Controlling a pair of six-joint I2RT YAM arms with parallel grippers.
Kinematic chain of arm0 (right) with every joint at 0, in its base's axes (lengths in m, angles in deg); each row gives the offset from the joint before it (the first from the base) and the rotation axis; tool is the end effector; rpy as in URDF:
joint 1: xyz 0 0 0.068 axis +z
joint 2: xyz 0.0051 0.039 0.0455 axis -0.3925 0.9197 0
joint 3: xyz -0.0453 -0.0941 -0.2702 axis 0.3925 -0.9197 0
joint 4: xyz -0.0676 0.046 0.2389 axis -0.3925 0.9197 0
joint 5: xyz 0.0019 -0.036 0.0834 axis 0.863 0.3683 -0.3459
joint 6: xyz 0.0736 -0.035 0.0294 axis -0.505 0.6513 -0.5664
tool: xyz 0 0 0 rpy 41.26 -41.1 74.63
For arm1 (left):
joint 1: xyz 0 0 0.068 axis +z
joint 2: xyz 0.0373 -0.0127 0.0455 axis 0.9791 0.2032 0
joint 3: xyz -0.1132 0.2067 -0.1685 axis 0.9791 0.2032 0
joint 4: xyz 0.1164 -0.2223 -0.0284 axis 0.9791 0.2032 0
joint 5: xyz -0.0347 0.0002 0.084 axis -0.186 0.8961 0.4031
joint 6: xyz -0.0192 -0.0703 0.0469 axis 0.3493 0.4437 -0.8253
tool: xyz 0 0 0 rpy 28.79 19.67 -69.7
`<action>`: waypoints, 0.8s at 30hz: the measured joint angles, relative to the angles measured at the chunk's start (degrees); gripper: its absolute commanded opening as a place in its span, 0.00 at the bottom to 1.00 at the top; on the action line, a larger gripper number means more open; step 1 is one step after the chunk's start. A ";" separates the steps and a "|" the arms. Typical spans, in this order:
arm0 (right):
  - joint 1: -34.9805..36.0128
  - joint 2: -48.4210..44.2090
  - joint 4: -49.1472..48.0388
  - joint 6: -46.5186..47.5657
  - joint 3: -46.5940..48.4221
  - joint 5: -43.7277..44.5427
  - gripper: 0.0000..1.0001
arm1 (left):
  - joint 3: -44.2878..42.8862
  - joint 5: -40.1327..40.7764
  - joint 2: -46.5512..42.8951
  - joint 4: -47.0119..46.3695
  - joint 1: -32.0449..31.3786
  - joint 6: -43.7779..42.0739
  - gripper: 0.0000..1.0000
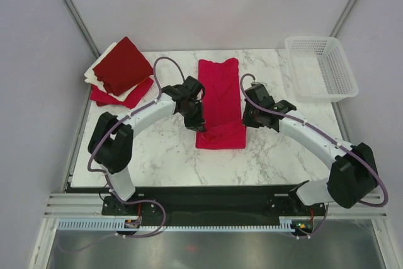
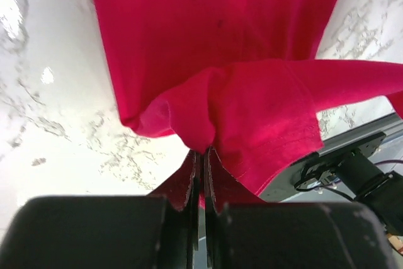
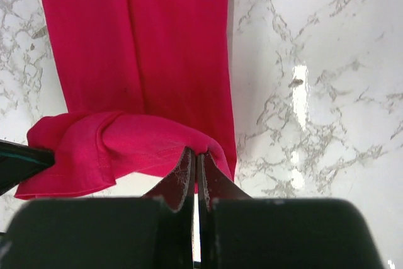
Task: Fold and stack the t-shirts
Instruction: Fold the tshirt
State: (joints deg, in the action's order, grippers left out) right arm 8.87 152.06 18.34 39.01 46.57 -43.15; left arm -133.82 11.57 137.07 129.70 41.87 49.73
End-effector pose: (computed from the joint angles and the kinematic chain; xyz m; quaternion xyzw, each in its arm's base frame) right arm 0.2550 0.1441 0.2467 0.0817 0.9446 0.1122 0.2973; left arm 0.2853 -0.2335 0.2121 -0.0124 0.9723 -0.2185 0.0819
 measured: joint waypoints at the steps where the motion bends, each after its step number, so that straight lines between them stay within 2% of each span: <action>1: -0.83 1.40 -0.22 0.83 0.85 -0.74 0.00 | -1.09 -0.31 1.20 0.79 0.79 -0.63 0.02; 7: -5.01 8.20 -1.44 4.22 6.27 -3.48 0.00 | -7.85 -1.90 7.37 3.39 5.18 -3.85 0.02; 15: -6.73 17.86 -2.67 7.10 13.55 -5.46 0.00 | -15.54 -2.62 13.62 6.78 8.11 -6.62 0.03; 18: -7.34 20.85 -2.82 7.48 15.15 -5.77 0.00 | -18.12 -2.67 16.37 8.13 8.96 -7.43 0.08; 20: -8.00 22.95 -2.95 7.50 16.22 -5.81 0.00 | -20.41 -2.75 18.75 8.87 9.46 -7.98 0.19; 22: -8.76 25.31 -2.89 7.52 17.79 -5.62 0.05 | -23.80 -2.91 22.12 9.64 10.12 -8.63 0.25; 23: -9.14 26.67 -2.84 7.52 18.82 -5.42 0.19 | -25.73 -2.99 24.00 10.25 10.54 -8.92 0.29; 24: -9.40 27.78 -2.82 7.37 19.76 -5.22 0.32 | -27.23 -3.02 25.46 10.78 10.91 -9.14 0.40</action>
State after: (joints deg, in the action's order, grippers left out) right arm -0.52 179.84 15.52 46.38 66.33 -48.38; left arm -161.06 8.55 162.53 140.47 52.78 40.60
